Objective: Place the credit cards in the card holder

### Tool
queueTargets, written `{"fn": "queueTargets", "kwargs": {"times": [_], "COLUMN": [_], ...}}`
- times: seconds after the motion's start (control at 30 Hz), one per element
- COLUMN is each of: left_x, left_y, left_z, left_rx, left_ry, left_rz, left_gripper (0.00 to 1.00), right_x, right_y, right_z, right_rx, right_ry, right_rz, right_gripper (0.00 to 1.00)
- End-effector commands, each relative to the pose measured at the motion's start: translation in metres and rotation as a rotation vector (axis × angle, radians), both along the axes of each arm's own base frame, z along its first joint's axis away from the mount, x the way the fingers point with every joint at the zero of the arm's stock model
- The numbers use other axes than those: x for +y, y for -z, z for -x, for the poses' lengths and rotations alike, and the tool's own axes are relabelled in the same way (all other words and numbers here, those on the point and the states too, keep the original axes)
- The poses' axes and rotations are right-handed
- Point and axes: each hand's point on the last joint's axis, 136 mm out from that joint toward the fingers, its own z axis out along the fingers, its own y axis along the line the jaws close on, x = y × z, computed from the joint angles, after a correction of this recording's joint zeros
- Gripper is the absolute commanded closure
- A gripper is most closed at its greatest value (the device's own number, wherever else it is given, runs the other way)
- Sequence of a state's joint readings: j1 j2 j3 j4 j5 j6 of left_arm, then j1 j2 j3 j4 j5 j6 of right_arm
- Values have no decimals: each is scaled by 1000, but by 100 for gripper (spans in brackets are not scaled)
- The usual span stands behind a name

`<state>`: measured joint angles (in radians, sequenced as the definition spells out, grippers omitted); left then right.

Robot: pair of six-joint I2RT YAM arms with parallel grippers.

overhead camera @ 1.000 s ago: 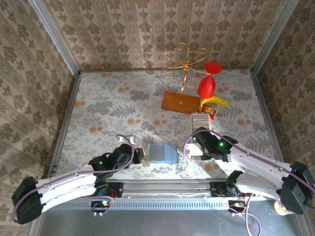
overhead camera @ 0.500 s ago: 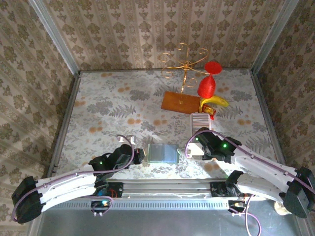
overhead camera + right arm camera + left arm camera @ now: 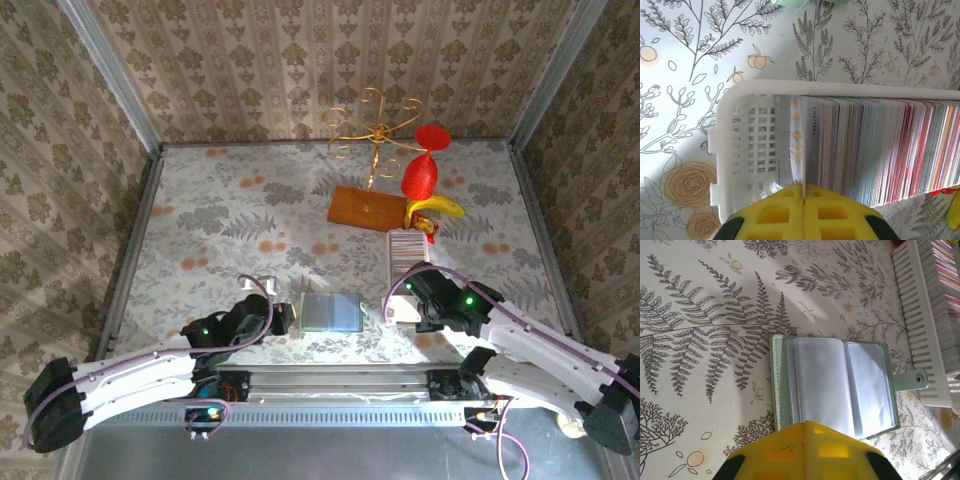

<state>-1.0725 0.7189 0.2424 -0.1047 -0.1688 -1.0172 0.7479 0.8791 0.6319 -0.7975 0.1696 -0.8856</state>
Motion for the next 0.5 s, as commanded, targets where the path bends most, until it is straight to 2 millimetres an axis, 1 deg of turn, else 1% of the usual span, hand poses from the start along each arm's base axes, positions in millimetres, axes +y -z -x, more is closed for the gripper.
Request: {"fn": "queueTargets", "kwargs": {"times": [0.0,0.1,0.17,0.23,0.3,0.33,0.4,0.47], "left_x": [-2,-3,-4,-5,-6,-7,-10,-12], "left_y": [-7,-9,-11,-13,-14,-15,-15,-16], "left_z": [0,-1,-1,-1,-2,-2,-2,-3], "left_rx": [-5,-10,-13,-16,-17,-17,-15,-11], "left_ry": [1,3,6,8,10,14,21,27], "left_rz": [3,0,1,4,1,0,-8,-17], "left_gripper": [98,98,98,98,98,98,98,97], "right_x": [3,12,24,41,58,66,78,88], "right_y": [-13,-31,-52,-78,-101,-112,-127,-133], "right_z": [10,17,10,-2,-8,-14,-21,-29], "right_rx": [32,56,22,-4,26,51,137,248], "right_ry": [7,20,92,221,342,439,615,801], "right_rz": [-47,-130,-238,-419,-614,-729,-915,-1047], "right_gripper": [100,100,100,100,100,100,100,100]}}
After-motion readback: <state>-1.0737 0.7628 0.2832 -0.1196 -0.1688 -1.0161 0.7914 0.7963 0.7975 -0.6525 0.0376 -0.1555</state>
